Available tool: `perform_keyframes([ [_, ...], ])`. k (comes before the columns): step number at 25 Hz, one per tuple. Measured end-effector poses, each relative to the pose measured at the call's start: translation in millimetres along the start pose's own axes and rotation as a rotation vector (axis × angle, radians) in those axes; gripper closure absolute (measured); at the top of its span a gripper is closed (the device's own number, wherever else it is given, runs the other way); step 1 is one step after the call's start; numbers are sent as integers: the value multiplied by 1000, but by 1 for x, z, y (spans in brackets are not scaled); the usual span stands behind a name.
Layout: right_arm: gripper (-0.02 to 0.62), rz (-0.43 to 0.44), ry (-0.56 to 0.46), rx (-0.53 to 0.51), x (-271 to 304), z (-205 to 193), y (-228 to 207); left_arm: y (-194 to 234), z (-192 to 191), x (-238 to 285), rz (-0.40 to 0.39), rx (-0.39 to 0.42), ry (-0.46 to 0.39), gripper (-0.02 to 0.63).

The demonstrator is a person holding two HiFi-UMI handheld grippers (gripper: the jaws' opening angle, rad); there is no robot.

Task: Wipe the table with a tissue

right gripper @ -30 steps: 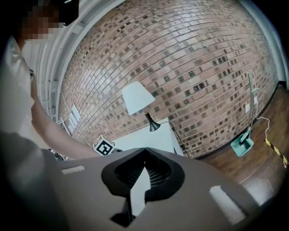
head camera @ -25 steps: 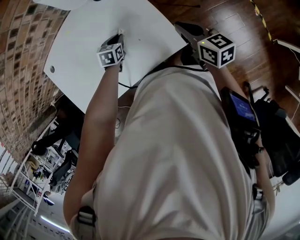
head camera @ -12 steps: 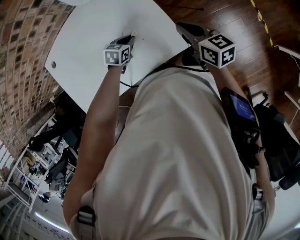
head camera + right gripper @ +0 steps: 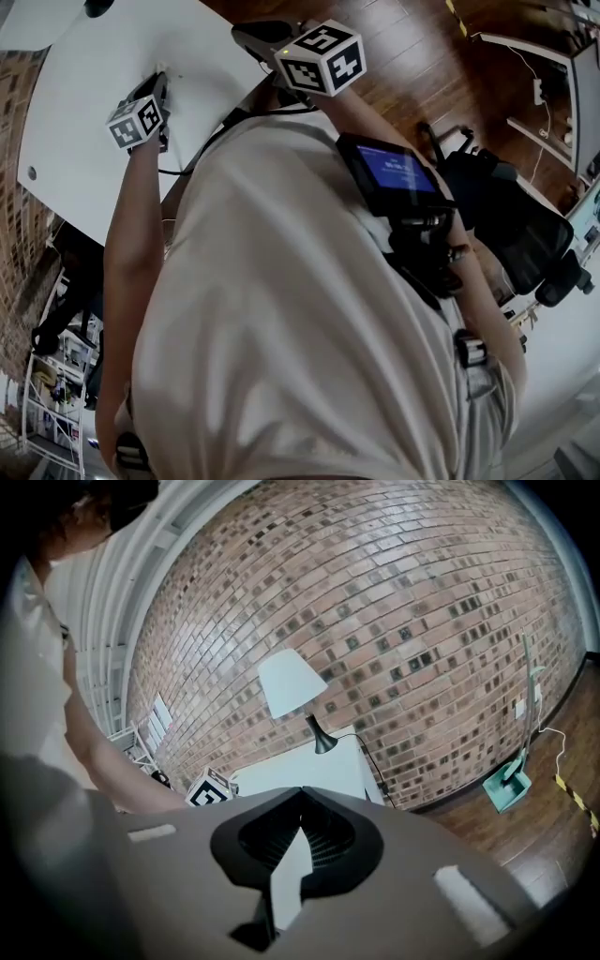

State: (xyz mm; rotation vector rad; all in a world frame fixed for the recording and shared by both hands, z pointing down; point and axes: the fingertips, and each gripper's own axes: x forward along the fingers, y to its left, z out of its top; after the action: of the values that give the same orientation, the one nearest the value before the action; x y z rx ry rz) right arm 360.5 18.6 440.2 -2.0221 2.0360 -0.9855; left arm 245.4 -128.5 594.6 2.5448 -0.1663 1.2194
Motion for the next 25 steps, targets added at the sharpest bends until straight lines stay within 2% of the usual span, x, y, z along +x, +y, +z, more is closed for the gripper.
perform_keyframes([
  [4,588,13,-5,5,1,0,-1,19,6,-4,61,-10,0,572],
  [6,588,15,-5,9,-10,-3,-7,10,7,-3,77,-14,-7,572],
  [8,588,8,-4,10,-23,-3,-17,5,9,6,66,-18,-40,572],
  [11,588,14,3,6,-19,1,-24,29,16,7,80,-27,-89,572],
  [15,588,42,26,-4,-8,3,-25,44,17,-12,163,-46,-20,572],
  [17,588,56,36,-10,-6,4,-25,40,10,-10,171,-48,4,572],
  [20,588,77,47,-18,-5,7,-28,36,7,-9,185,-59,-11,572],
  [25,588,106,71,-27,-3,8,-36,21,1,-1,146,-35,-19,572],
])
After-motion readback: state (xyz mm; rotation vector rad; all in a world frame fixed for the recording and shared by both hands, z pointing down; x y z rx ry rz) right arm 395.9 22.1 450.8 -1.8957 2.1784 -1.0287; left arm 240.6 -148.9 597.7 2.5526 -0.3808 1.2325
